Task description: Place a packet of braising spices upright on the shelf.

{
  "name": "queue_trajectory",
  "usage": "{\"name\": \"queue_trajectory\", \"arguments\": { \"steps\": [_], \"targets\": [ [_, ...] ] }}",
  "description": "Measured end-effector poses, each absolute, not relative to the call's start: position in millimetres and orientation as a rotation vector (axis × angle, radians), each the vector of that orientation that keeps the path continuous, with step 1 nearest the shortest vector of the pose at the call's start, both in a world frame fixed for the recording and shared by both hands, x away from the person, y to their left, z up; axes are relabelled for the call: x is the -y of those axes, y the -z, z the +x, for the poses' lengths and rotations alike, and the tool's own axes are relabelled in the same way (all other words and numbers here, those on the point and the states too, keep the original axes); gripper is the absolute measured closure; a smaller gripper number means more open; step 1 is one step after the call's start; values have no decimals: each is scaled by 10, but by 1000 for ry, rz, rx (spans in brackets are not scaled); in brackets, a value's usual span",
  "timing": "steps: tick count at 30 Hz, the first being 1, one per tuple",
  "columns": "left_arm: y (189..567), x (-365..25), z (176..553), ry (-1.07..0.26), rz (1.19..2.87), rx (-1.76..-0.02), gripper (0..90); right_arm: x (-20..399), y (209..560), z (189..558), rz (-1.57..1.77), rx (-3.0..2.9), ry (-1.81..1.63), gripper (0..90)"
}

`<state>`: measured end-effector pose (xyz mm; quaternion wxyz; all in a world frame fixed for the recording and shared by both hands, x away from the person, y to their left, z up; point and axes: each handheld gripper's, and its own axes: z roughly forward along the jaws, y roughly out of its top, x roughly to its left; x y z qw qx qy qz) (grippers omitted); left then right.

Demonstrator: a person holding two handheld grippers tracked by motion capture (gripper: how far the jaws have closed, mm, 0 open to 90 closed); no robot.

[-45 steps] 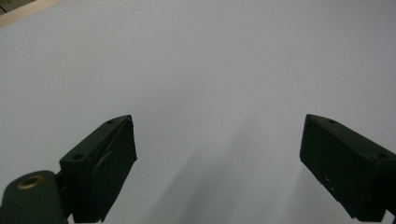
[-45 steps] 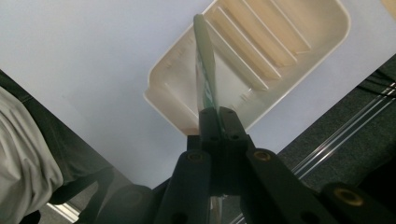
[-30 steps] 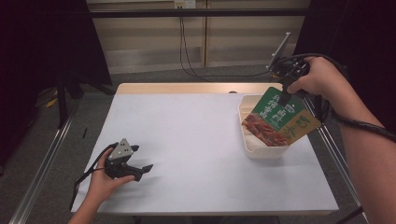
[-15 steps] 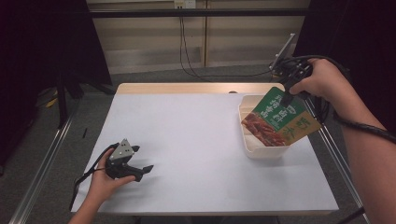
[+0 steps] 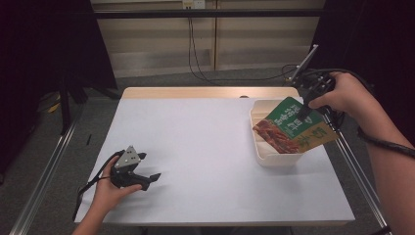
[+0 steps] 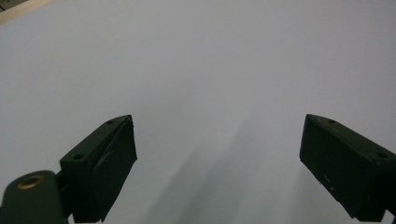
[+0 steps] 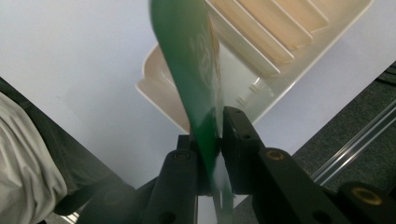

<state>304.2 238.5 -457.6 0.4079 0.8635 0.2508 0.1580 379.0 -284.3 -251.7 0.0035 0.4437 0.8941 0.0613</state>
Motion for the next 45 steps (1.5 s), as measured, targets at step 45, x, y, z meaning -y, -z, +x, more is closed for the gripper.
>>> {"name": "queue_trajectory", "arguments": {
  "steps": [45],
  "targets": [
    [4576, -2391, 3048, -403, 2178, -634, 108, 2660, 2451, 3938, 1373, -2806, -146, 731]
  ]
}}
